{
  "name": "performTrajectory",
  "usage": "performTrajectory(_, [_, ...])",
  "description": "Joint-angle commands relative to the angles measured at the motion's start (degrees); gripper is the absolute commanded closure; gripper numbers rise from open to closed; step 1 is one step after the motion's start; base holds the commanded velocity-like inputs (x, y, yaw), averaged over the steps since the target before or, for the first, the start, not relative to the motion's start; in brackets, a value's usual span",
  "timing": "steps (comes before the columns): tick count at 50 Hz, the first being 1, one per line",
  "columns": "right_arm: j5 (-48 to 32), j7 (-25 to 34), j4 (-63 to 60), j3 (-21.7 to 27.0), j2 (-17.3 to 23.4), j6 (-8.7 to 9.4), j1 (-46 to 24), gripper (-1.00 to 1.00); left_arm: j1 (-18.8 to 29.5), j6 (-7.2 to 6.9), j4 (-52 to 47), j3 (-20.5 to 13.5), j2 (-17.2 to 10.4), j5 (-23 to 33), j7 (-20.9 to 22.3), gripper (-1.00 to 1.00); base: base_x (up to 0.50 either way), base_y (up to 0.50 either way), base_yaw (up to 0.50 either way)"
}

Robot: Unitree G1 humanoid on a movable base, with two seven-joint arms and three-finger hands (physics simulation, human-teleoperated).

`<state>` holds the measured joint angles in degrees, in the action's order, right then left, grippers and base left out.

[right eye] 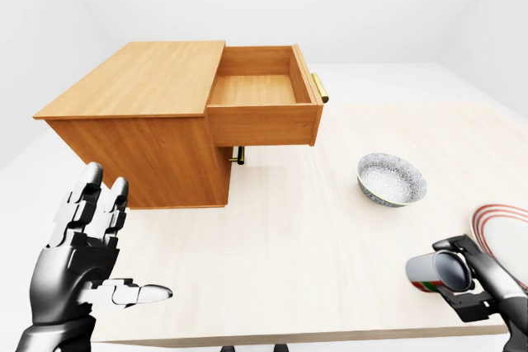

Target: Put the ketchup in the top drawer of the cabinet.

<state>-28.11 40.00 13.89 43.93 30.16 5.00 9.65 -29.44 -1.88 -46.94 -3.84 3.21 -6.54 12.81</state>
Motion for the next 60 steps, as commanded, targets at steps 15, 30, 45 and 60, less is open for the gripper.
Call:
performTrajectory(15, [-19.2, 0.0, -52.5, -5.1, -5.5, 0.0, -7.5, 1.0, -0.1, -0.05, 0.0, 0.4, -0.4, 0.1, -0.6, -1.0, 0.0, 0.0, 0.0])
performTrajectory(30, [-20.1, 0.0, -73.8, -22.5, 16.0, 0.0, -19.9, 1.0, -0.3, -0.01, -0.3, 0.1, -0.1, -0.2, -0.2, -1.0, 0.0, 0.0, 0.0])
performTrajectory(45, [-24.0, 0.0, -73.8, -30.4, 13.6, 0.0, -31.9, 1.0, 0.1, -0.73, -0.7, -0.8, 0.5, -0.7, 0.7, -1.0, 0.0, 0.0, 0.0])
performTrajectory(60, [-32.6, 0.0, -73.9, -27.3, -6.4, 0.0, -30.7, 1.0, -0.3, -0.41, -0.7, -0.4, 0.3, -0.5, 0.5, -1.0, 0.0, 0.0, 0.0])
